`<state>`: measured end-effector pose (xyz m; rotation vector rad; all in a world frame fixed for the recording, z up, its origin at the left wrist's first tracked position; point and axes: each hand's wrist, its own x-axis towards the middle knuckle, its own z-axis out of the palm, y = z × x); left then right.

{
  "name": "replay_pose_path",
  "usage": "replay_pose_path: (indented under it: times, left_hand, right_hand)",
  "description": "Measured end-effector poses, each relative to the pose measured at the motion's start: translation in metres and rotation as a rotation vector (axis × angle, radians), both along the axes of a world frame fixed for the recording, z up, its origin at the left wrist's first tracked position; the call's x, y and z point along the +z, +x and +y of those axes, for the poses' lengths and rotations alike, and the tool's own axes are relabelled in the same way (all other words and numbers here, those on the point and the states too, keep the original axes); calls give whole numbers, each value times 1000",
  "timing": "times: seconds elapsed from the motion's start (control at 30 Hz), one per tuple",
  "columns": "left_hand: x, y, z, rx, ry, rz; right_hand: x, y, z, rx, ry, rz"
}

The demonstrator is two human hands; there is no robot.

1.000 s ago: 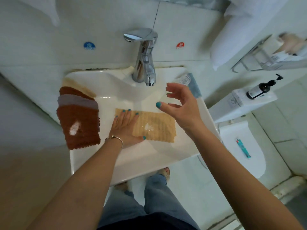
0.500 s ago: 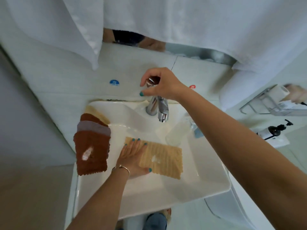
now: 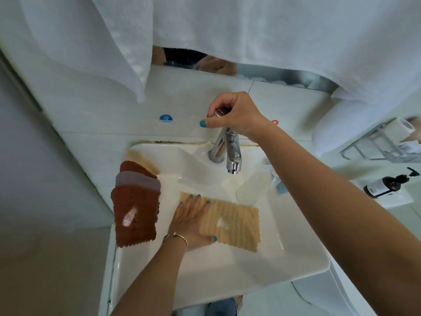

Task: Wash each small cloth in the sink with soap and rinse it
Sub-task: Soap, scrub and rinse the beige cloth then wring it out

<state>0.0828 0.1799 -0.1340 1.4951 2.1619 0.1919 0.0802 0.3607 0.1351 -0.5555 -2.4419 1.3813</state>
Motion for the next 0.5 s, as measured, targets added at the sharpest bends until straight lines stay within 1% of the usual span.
replay_pose_path:
  times: [0.5]
  left_hand:
    - [-2, -2, 1, -17, -15, 3]
  right_hand:
    - [4, 2, 1, 0, -29, 0]
